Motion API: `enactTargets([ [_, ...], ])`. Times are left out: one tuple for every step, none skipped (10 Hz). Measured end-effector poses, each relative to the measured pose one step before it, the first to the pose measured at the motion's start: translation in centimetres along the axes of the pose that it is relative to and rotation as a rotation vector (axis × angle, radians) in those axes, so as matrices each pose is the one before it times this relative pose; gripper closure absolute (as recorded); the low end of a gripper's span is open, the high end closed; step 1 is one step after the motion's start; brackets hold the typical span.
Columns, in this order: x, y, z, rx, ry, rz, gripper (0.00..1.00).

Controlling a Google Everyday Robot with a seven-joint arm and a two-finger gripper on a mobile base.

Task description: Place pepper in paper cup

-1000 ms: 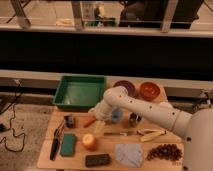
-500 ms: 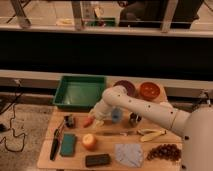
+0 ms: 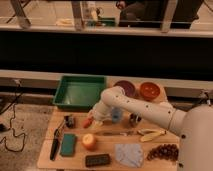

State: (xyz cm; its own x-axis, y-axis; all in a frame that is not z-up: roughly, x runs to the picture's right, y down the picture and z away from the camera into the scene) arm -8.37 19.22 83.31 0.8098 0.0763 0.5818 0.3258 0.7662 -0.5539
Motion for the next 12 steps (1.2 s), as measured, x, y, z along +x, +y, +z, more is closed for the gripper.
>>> enactTargets([
  [-0.271,-0.193,0.067,0.00083,-0.00106,-0.00292,0.4],
  [-0.386,-0.233,0.049,0.00066,-0.00086,-0.00575,0.4],
  [-0.503,-0.335,0.003,0.0014,-0.00108,-0.00829,0.4],
  [-0.397,-0.317,0.016,0.00114,-0.00162,-0.00624,0.4],
  [-0.168,-0.045,0.252,-0.00574,-0.00138,-0.00373,0.4],
  [-0.078,-0.105,0.348,-0.00609,-0.00097,-0.00375,0.4],
  [0.172,0.123,0.572,-0.00999,-0.00021,-0.00202,0.4],
  [0.163,0.033,0.453,-0.0058,-0.00003,-0.00139,0.4],
  [0.32,0.12,0.541,-0.01011,0.00302,-0.00138,0.42],
  [0.519,0.086,0.503,-0.00918,0.00417,0.00193,0.5],
  [0.452,0.209,0.091,-0.01044,0.00303,0.00301,0.57],
  [0.589,-0.064,-0.036,0.00377,0.00571,0.00203,0.69],
])
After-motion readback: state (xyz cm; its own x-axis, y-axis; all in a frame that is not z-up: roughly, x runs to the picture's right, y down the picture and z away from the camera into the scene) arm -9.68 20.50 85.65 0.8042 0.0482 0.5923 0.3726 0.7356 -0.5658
